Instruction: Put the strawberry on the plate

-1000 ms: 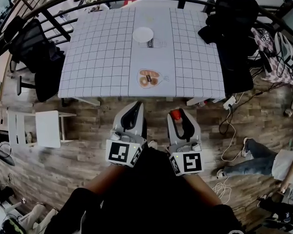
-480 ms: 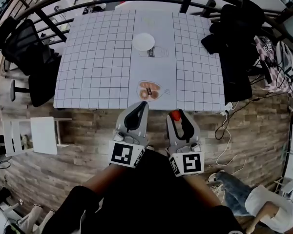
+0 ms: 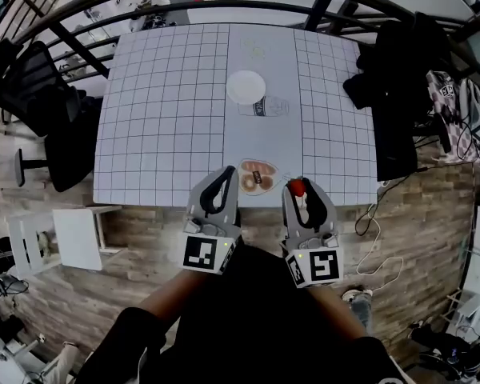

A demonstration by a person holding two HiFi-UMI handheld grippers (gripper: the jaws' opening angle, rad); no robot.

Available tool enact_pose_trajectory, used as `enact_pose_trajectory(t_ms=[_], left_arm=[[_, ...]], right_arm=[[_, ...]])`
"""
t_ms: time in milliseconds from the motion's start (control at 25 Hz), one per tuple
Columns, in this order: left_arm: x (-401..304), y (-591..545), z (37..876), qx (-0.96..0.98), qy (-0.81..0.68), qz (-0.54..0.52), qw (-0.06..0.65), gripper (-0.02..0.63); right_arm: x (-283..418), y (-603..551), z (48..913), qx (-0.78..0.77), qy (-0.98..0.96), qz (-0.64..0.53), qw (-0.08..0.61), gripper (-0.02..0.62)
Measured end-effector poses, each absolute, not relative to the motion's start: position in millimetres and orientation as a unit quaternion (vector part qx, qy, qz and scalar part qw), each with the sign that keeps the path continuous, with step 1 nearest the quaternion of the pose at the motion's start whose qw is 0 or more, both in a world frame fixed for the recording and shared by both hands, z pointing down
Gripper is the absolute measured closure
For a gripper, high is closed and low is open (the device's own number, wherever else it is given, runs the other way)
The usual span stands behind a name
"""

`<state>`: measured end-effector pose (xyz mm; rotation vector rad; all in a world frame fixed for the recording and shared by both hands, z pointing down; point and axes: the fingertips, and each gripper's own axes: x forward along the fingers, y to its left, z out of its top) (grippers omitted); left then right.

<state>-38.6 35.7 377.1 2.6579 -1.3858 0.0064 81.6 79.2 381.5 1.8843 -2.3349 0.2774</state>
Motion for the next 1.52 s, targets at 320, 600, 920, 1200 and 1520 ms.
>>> enact_pose_trajectory(t_ms=[320, 600, 920, 1200, 1520], left_arm=[[-58, -27, 377, 0.887, -0.453, -0.011, 0.093, 0.597], [-77, -69, 375, 0.884, -0.457, -0.026, 0.094, 0.597], [-81, -100, 386, 0.883, -0.454, -0.019, 0.116, 0.597], [-61, -112, 400, 0.884, -0.45, -0.004, 0.128, 0.597], [-55, -125, 413, 0.872, -0.475, 0.022, 0.114, 0.597]], right_arm=[[56, 3, 386, 0.619, -0.774, 0.109, 0.074, 0.451], [34, -51, 387, 0.611, -0.781, 0.107, 0.072, 0.451], [33, -72, 396, 0.616, -0.773, 0.125, 0.086, 0.451], [48, -77, 405, 0.62, -0.767, 0.138, 0.09, 0.451], [60, -110, 419, 0.595, -0.785, 0.148, 0.083, 0.453]])
